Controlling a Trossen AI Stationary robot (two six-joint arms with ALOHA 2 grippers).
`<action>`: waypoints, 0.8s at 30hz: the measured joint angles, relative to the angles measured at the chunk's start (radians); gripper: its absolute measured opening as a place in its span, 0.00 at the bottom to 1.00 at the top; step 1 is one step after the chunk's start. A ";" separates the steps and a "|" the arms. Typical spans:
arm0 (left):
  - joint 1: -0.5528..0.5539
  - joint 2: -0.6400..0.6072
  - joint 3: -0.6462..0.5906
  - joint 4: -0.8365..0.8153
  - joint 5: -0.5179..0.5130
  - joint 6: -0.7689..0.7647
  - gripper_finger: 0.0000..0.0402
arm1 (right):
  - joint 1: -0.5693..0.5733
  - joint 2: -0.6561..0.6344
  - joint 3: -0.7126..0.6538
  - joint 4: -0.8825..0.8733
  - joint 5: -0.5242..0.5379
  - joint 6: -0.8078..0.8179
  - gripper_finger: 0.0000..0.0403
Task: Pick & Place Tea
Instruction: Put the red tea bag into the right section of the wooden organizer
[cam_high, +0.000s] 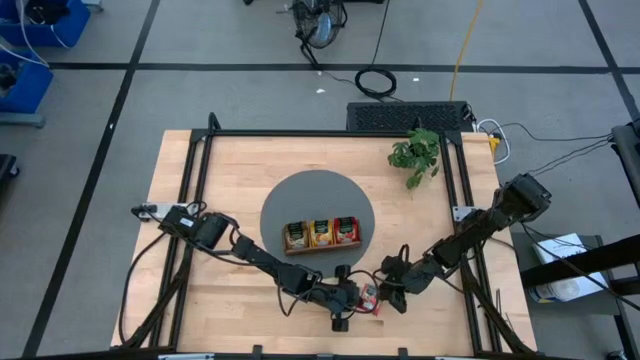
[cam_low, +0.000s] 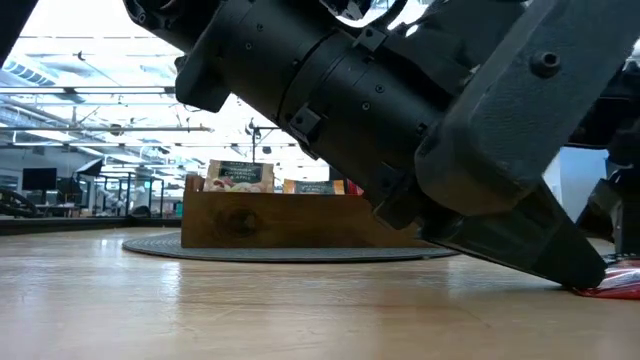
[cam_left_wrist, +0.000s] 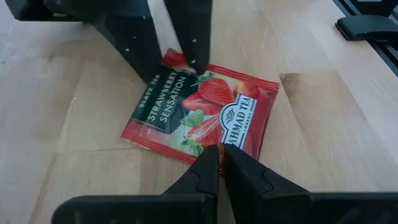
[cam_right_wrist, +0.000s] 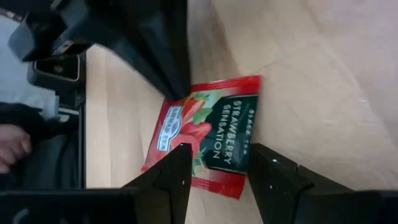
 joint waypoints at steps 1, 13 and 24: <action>0.002 0.005 0.000 0.007 0.000 0.000 0.08 | 0.000 0.014 0.000 0.022 -0.003 -0.010 0.35; 0.004 0.017 0.000 0.015 0.000 -0.001 0.08 | 0.001 0.031 0.000 0.039 -0.039 -0.099 0.04; -0.017 -0.062 -0.003 -0.120 0.071 0.035 0.08 | 0.001 -0.005 -0.005 0.024 -0.021 -0.195 0.01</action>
